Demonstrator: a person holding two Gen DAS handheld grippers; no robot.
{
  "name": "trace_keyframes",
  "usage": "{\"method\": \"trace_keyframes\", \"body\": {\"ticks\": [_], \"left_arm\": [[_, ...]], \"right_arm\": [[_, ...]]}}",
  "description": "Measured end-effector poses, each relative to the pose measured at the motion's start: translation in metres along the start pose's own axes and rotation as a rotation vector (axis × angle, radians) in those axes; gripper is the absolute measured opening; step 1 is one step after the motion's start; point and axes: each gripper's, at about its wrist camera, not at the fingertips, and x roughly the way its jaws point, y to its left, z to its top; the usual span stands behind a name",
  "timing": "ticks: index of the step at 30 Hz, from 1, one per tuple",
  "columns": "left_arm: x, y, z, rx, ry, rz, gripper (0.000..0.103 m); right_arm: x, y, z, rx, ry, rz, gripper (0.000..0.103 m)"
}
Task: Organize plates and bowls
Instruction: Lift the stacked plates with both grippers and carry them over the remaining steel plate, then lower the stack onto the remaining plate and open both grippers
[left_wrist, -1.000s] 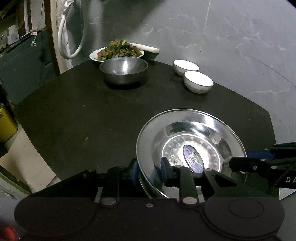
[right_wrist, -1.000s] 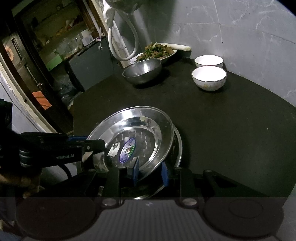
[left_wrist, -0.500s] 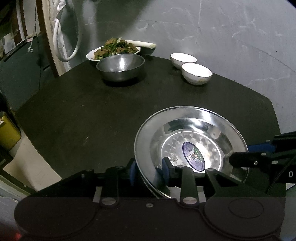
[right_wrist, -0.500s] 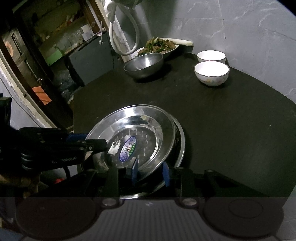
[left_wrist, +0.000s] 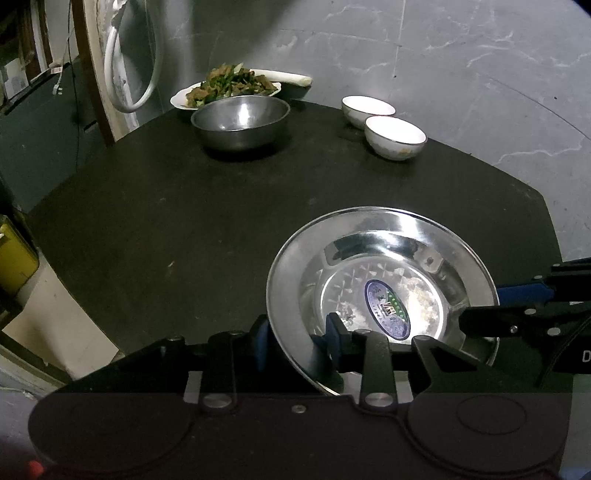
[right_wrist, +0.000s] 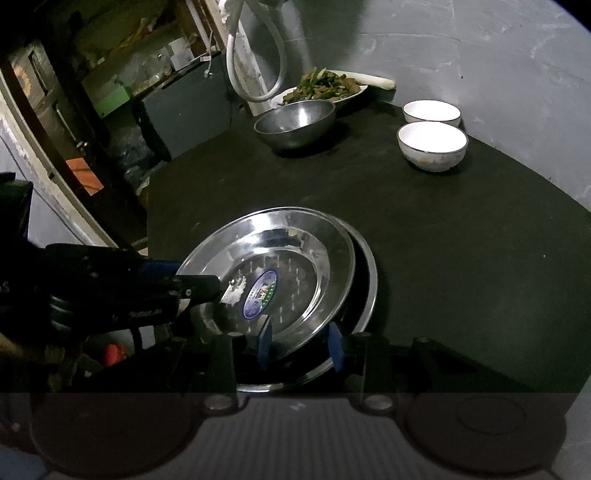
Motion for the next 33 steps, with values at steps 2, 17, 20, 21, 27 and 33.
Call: {"method": "trace_keyframes", "body": {"ticks": [2,17,20,21,27,33], "left_arm": [[0.0,0.0,-0.001,-0.001,-0.003,0.001,0.037],[-0.01,0.001,-0.007,0.0,-0.044,-0.007,0.071],[-0.014,0.003,-0.009,-0.004,-0.053,-0.005,0.074],[-0.016,0.003,-0.01,-0.008,-0.058,-0.003,0.077],[-0.033,0.01,-0.01,-0.082,-0.102,0.016,0.096],[-0.052,0.016,-0.013,-0.184,-0.122,0.034,0.102]], "right_arm": [[-0.001,0.002,-0.001,-0.009,0.0,-0.003,0.039],[-0.014,0.012,-0.008,-0.035,-0.022,-0.038,0.059],[-0.018,0.017,-0.009,-0.051,-0.032,-0.042,0.066],[-0.019,0.019,-0.009,-0.056,-0.033,-0.041,0.07],[-0.032,0.022,-0.005,-0.084,-0.086,-0.044,0.094],[-0.048,0.017,-0.012,-0.069,-0.127,-0.044,0.103]]}}
